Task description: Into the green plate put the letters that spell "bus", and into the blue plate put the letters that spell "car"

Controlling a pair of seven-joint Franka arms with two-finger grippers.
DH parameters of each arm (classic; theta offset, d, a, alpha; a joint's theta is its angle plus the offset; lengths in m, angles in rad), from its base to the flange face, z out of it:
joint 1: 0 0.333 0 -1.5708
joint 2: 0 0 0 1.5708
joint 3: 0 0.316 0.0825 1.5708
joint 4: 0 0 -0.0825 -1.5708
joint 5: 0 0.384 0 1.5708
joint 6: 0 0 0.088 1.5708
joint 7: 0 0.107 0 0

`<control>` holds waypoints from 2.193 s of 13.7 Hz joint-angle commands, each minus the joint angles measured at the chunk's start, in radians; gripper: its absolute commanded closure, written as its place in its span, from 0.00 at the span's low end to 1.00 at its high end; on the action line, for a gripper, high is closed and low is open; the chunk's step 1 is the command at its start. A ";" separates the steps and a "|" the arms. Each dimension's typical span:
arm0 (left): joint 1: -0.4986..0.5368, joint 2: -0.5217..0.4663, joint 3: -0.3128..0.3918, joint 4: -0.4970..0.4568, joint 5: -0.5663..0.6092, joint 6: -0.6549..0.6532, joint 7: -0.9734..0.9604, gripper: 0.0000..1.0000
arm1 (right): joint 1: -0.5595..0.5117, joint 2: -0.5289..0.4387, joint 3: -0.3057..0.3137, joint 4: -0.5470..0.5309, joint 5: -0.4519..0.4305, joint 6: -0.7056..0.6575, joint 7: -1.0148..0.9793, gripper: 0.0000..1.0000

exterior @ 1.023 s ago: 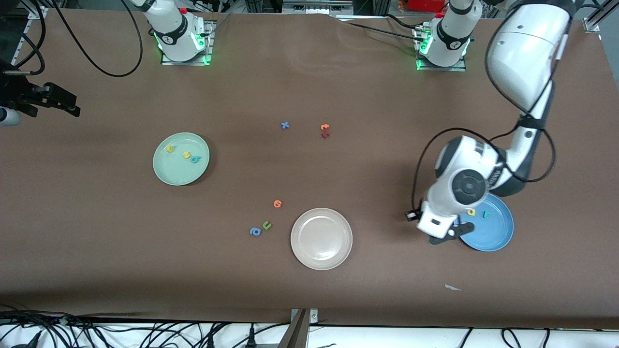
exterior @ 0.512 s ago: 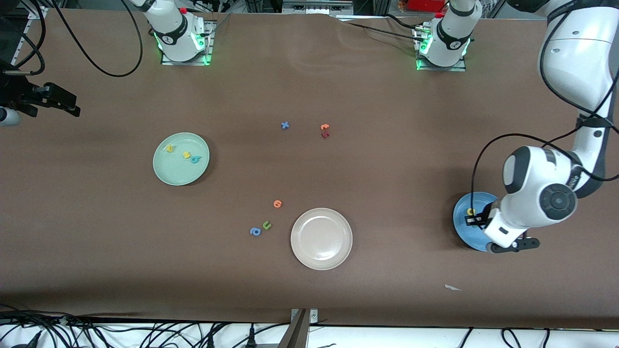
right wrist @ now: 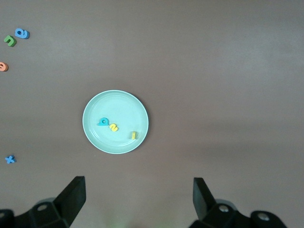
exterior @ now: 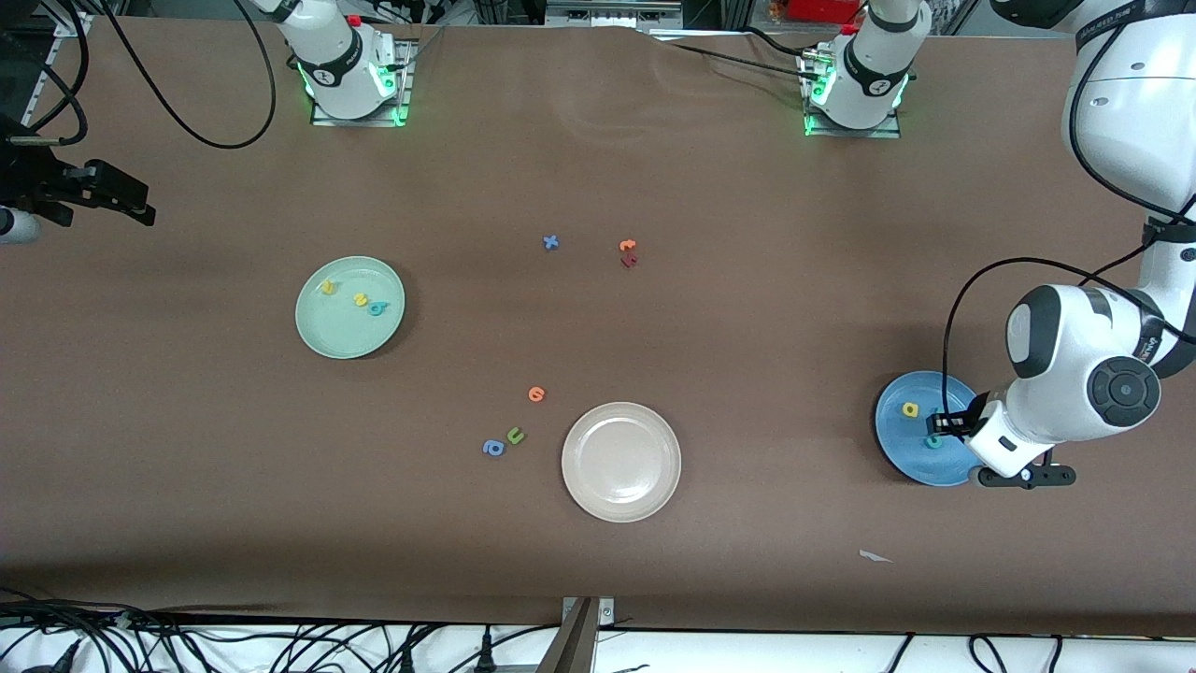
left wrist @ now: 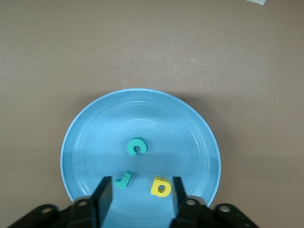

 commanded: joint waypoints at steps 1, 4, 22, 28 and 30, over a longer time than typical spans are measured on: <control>0.005 -0.043 0.001 -0.013 -0.003 -0.002 0.029 0.00 | -0.009 0.001 0.011 0.012 0.008 -0.006 0.002 0.00; -0.017 -0.155 0.027 -0.109 -0.036 -0.005 0.076 0.00 | -0.009 0.001 0.011 0.012 0.008 -0.007 0.002 0.00; -0.232 -0.651 0.234 -0.170 -0.237 -0.533 0.138 0.00 | -0.009 0.001 0.012 0.012 0.006 -0.009 -0.013 0.00; -0.242 -0.636 0.233 -0.170 -0.236 -0.532 0.136 0.00 | -0.009 0.001 0.012 0.012 0.006 -0.010 -0.015 0.00; -0.241 -0.635 0.233 -0.171 -0.233 -0.532 0.138 0.00 | -0.009 0.001 0.012 0.012 0.006 -0.010 -0.015 0.00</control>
